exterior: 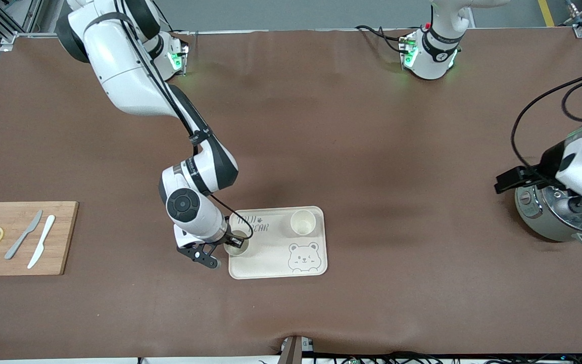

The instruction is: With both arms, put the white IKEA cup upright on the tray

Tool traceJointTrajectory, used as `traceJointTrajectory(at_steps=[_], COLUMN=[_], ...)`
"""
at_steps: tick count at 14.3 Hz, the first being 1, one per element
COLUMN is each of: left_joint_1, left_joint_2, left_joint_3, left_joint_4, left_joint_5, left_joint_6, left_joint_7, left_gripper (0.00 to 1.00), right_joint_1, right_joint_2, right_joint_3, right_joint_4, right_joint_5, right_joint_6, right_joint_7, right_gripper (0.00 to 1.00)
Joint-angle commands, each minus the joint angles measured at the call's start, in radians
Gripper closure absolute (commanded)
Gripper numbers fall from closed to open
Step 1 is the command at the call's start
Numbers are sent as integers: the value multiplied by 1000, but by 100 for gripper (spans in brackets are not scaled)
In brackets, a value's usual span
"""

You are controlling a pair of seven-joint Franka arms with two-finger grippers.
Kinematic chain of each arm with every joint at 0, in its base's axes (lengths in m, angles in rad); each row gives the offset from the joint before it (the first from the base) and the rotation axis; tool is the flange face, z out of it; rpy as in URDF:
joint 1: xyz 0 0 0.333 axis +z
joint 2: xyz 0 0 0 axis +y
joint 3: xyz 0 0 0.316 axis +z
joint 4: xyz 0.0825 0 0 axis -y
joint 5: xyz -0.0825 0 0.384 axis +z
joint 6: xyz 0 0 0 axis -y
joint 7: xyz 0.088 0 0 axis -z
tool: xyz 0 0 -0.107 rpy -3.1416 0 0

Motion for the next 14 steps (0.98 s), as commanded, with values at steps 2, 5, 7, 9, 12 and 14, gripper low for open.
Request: traceJointTrajectory(at_steps=[2,5,7,9,12,14], left_joint_1=[35,39,39,39,40,42], left_joint_2=[-73,-86,-81,-78,-81,-78], left_joint_3=[-8,-6,-6,-3,-8,-8], left_joint_4=[-27,13,54,65,82,117], left_joint_5=[21,23,24,24,21,21], left_joint_6=[-38,-44,-81,-97,-98,-133], left_joint_7=[65,66,63,62,60,60], left_gripper=[0,0,0,0,0,0], right_joint_1=[2,-9,-23,-37,-43,-49], right_joint_2=[-1,-22,-42,-92,-171,-226], right_joint_3=[-2,-2,-1,-1,-1,1], right_joint_4=[6,6,7,7,9,7], right_joint_5=[-18,-17,-17,-14,-12,-6], right_joint_6=[3,-13,-75,-157,-261,-338], right_joint_7=[11,-17,-60,-89,-101,-124], right_gripper=[0,0,0,0,0,0])
